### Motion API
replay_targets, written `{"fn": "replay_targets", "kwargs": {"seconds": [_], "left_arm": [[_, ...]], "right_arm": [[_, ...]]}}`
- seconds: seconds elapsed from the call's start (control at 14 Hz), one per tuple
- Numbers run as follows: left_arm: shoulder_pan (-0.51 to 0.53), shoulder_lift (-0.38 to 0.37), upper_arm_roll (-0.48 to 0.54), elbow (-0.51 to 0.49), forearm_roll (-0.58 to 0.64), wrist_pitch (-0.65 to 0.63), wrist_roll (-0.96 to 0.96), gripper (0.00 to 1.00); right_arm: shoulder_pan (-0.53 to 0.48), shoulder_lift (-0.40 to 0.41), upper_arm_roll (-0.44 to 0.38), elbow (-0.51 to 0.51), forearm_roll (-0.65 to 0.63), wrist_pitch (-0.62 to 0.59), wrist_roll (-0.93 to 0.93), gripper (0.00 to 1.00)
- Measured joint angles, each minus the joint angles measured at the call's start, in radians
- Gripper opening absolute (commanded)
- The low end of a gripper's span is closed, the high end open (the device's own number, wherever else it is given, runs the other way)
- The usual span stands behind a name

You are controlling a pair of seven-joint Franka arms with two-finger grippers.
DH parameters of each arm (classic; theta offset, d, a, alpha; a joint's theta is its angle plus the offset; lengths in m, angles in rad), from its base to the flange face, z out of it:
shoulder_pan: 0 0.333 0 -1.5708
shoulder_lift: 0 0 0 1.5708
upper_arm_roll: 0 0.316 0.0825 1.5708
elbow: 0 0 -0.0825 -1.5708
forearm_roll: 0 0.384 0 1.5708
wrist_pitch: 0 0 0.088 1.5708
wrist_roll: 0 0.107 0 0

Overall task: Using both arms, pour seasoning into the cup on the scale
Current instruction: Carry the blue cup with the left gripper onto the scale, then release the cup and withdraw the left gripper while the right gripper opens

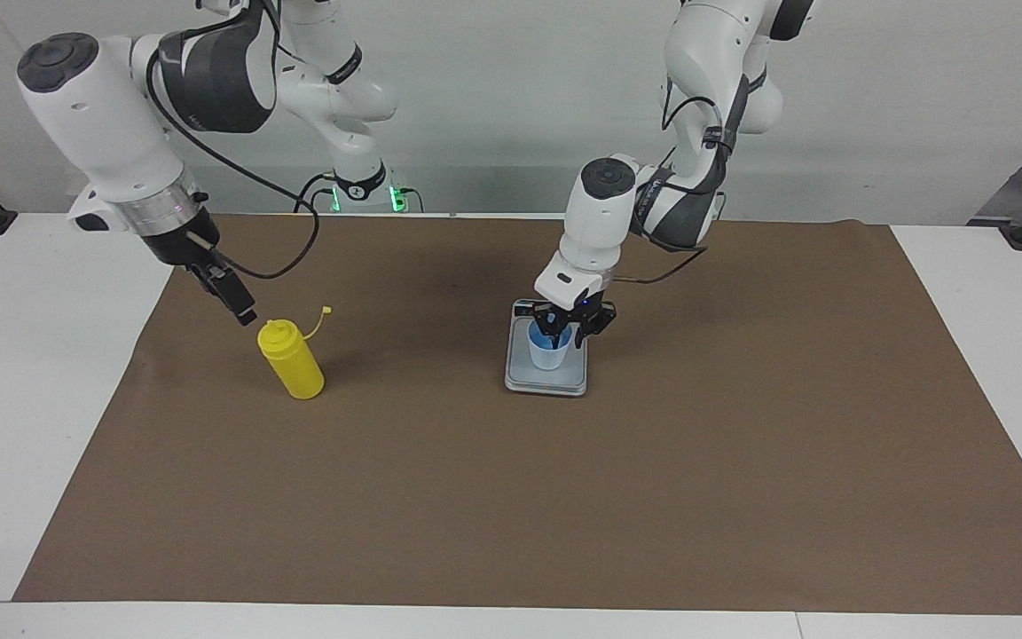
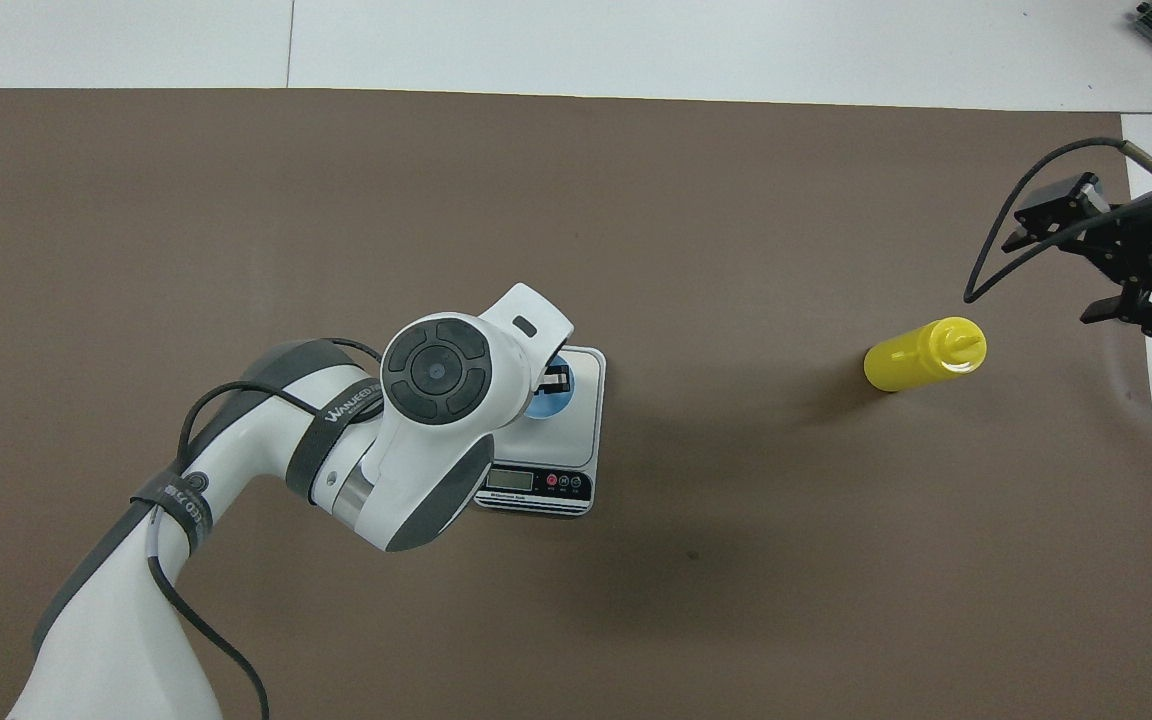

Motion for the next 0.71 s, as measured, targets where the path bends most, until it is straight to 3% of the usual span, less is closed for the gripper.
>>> {"fn": "replay_targets", "kwargs": {"seconds": [0.36, 0.71], "left_arm": [[0.069, -0.049, 0.009, 0.092, 0.041, -0.155, 0.025, 1.00], [0.209, -0.144, 0.011, 0.104, 0.042, -0.281, 0.234, 1.00]], "right_arm": [[-0.066, 0.113, -0.001, 0.034, 0.117, 0.001, 0.108, 1.00], [-0.115, 0.209, -0.002, 0.034, 0.156, 0.001, 0.138, 1.00]]}}
